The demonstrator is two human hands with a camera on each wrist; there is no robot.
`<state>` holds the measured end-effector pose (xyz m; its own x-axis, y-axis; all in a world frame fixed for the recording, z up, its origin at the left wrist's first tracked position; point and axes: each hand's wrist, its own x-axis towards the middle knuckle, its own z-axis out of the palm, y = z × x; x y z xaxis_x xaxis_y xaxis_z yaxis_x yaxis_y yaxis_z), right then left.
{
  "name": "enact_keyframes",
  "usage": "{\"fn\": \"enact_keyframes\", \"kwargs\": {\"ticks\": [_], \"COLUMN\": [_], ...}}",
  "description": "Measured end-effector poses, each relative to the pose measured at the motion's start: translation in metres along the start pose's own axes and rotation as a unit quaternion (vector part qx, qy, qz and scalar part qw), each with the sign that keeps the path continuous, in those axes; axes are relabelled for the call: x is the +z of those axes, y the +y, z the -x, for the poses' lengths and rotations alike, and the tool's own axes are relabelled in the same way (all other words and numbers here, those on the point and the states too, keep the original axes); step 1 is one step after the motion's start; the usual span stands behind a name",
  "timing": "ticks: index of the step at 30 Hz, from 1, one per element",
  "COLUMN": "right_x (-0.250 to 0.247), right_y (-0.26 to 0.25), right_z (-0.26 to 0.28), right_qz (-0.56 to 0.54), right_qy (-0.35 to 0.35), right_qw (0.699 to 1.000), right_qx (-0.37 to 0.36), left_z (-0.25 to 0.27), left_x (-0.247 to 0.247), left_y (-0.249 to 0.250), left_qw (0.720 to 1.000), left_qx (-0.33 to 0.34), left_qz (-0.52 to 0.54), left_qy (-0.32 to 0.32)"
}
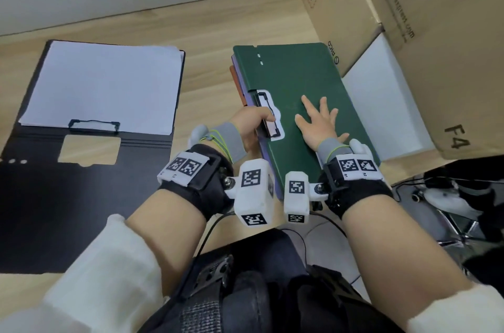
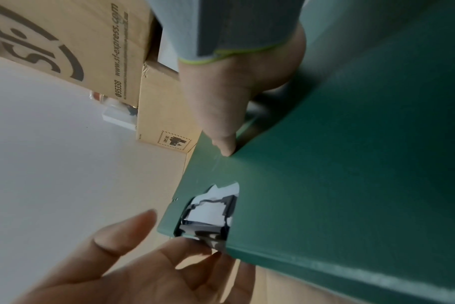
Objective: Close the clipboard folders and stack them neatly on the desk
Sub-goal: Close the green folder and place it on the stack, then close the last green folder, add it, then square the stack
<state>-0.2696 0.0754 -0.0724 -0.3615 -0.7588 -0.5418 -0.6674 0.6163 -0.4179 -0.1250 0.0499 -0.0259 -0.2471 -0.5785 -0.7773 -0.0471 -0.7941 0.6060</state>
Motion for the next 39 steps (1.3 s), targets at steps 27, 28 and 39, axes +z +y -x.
{"fn": "enact_keyframes", "kwargs": {"ticks": [27, 28, 39], "right_x": [0.143, 0.155, 0.197], "right_y": [-0.175, -0.180, -0.183], "right_z": [0.062, 0.068, 0.080], "right_qz": [0.203, 0.223, 0.308], "right_qy": [-0.222, -0.239, -0.248], "right_qw": [0.870, 0.856, 0.816], "right_qx": [-0.390, -0.401, -0.423], "left_z": [0.061, 0.069, 0.107], "left_x": [-0.246, -0.252, -0.262], "left_y": [-0.106, -0.121, -0.165], "left_qw": [0.813, 0.787, 0.700], "left_qx": [0.019, -0.009, -0.089], "left_qz": [0.362, 0.375, 0.397], "left_qy": [0.456, 0.491, 0.587]}}
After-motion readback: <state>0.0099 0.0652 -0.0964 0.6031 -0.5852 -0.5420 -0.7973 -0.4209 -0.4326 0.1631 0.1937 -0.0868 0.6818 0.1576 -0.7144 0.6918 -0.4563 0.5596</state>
